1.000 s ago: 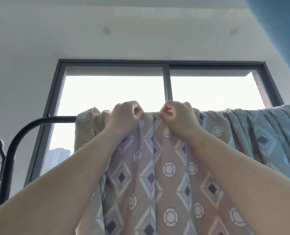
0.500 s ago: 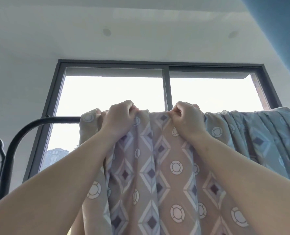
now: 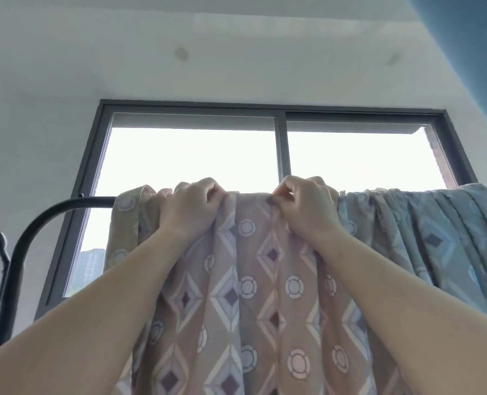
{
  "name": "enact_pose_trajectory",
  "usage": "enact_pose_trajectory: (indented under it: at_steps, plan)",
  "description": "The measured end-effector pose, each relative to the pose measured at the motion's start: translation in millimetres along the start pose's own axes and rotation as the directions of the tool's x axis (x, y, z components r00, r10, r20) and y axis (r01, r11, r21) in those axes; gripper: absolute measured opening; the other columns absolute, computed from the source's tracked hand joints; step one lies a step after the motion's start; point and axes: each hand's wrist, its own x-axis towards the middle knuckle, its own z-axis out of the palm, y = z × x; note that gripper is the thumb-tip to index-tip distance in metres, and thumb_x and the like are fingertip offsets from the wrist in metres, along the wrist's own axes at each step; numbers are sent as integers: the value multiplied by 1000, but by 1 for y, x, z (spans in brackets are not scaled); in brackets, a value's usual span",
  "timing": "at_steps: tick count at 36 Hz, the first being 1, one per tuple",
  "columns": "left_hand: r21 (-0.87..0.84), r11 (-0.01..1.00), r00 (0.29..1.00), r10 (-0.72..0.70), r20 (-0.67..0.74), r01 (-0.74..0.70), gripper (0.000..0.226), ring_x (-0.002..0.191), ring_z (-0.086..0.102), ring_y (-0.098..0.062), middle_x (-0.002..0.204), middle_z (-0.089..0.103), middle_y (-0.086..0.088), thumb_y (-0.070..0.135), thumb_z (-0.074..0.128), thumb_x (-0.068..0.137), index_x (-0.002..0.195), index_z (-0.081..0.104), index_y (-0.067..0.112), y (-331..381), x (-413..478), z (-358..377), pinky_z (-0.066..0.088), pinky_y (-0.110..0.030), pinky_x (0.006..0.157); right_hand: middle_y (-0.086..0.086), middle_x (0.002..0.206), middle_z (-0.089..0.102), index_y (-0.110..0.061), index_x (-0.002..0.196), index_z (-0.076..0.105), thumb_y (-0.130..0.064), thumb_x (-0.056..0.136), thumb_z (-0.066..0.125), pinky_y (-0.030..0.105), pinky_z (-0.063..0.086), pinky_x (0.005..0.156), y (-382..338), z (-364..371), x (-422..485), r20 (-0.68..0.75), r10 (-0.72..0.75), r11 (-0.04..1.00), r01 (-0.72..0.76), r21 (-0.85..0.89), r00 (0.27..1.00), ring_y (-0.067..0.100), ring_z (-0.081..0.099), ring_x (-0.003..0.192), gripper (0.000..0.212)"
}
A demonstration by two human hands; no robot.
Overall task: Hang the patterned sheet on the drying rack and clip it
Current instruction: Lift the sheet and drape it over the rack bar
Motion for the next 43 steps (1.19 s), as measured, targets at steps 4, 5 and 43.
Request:
enact_pose_trajectory:
  at_steps: [4, 5, 43]
  plan:
    - [26, 999, 1000, -22, -8, 22, 23, 92, 53, -22, 70, 54, 12, 33, 42, 95, 75, 51, 27, -4, 1, -4, 34, -50, 97, -7, 67, 59, -19, 79, 58, -18, 92, 50, 48, 43, 91, 5, -4, -3, -36, 4, 1000, -5, -21, 999, 25, 56, 91, 15]
    - [43, 999, 999, -32, -2, 32, 24, 90, 51, -20, 69, 53, 14, 33, 41, 95, 73, 49, 28, -3, 2, -5, 30, -52, 100, -8, 68, 56, -16, 83, 57, -18, 93, 48, 47, 41, 94, 6, -4, -3, -57, 14, 999, -16, -44, 998, 22, 53, 92, 14]
    - [-6, 996, 995, -88, 40, 89, 28, 101, 51, -26, 90, 64, -3, 28, 38, 94, 66, 42, 25, -7, 7, -11, 34, -48, 99, 4, 103, 44, 0, 95, 54, -11, 97, 39, 24, 32, 78, -9, 11, 5, -137, -52, 992, 35, -125, 989, 18, 43, 89, 18]
